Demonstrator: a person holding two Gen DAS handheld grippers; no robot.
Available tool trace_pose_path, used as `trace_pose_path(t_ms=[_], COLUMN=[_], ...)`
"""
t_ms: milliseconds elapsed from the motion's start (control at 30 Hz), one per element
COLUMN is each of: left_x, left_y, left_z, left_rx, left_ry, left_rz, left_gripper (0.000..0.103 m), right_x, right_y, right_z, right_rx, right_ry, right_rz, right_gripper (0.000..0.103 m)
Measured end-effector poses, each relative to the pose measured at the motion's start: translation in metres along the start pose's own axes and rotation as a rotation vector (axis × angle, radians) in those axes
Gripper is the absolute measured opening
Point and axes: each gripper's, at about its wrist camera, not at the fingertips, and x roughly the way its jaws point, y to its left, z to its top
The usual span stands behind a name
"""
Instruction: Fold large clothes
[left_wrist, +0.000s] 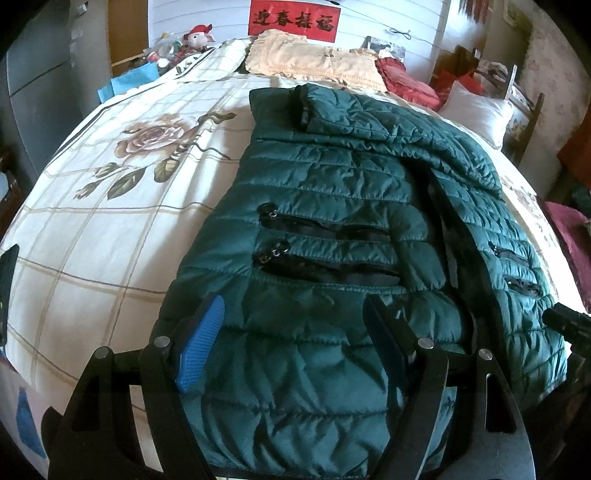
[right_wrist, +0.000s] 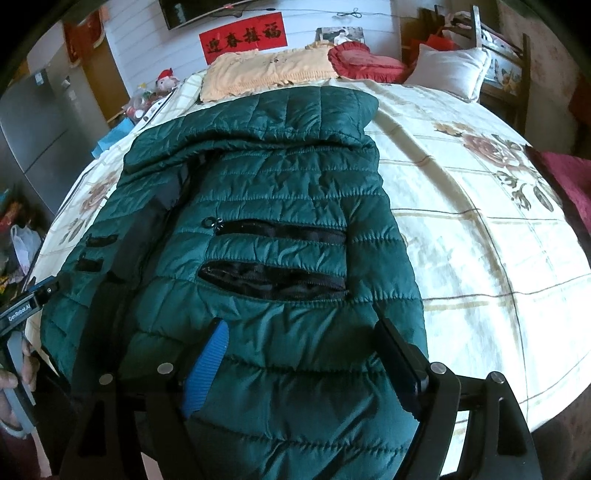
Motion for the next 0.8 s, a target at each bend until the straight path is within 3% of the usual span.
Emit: trace_pose_path(t_ms=[467, 800], left_x=[-0.008, -0.011], left_y=[0.019, 0.054], left_z=[-0.010, -0.022], left_rx=[-0.006, -0.095], left_ry=[0.017, 0.069], left_rz=[0.020, -0.010], left_gripper=[0.078, 0.078], right_x=[-0.013, -0.022], right_y=[-0.004, -0.023], right_z=[-0.023, -0.032], right_rx=[-0.016, 0.024], right_ry=[0.036, 0.046], right_rz=[-0.007, -0.018], right_gripper=[0.079, 0.080])
